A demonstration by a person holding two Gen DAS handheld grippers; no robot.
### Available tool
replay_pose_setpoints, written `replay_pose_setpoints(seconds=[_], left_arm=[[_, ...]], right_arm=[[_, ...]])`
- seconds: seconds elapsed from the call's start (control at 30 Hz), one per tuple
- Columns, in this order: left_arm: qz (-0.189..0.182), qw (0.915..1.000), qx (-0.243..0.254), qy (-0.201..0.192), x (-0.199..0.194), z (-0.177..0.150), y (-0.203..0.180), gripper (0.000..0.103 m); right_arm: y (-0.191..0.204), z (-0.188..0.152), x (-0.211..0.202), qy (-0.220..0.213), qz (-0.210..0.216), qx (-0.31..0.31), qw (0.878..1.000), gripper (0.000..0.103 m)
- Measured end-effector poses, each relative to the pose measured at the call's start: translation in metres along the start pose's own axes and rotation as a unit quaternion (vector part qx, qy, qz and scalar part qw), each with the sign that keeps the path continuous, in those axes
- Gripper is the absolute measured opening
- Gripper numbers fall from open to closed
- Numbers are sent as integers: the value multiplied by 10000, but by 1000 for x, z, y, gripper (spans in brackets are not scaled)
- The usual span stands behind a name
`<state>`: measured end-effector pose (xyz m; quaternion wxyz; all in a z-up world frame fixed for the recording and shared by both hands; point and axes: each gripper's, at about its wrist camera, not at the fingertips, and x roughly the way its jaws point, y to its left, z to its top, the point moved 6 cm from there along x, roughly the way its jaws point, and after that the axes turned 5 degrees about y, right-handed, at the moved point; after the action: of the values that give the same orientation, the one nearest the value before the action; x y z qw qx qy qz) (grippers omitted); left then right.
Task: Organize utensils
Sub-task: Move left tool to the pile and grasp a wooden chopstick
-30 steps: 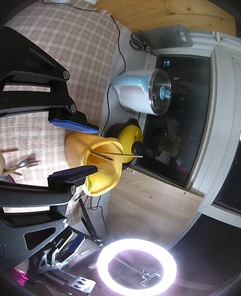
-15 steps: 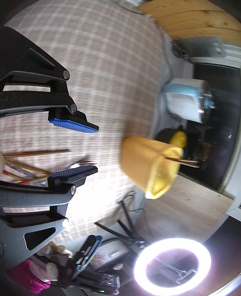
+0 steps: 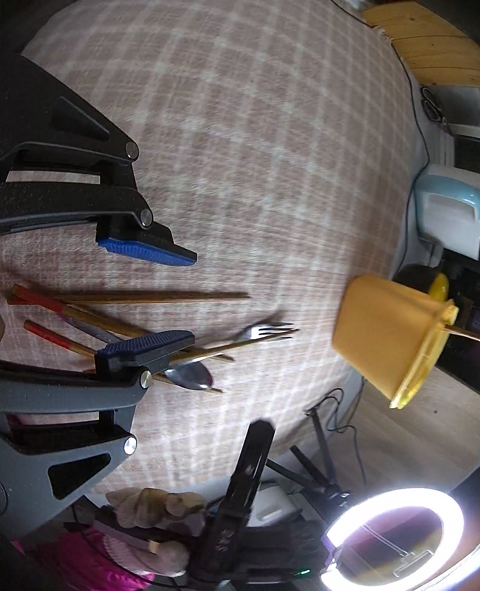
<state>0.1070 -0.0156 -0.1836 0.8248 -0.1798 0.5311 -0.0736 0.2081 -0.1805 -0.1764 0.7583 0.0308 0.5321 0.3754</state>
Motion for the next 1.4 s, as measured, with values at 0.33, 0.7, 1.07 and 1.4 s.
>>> replay_pose_setpoints(seconds=[0.33,0.7,1.07,1.4], left_arm=[[72,9994,-55,334,21,-21,-4,22],[176,9985,-36,514,36,-21,-9,21],[429,9963,134,739,48,-19,-7,21],[353,9967,72,729,56,-10,3,5]], right_arm=[[9,3,55,953,89,120,9953,37],[2,9,76,1272,79,237,9916,28],[8,13,86,1351,-41,104,9908,24],[12,15,94,1414,-171,8,9898,8]])
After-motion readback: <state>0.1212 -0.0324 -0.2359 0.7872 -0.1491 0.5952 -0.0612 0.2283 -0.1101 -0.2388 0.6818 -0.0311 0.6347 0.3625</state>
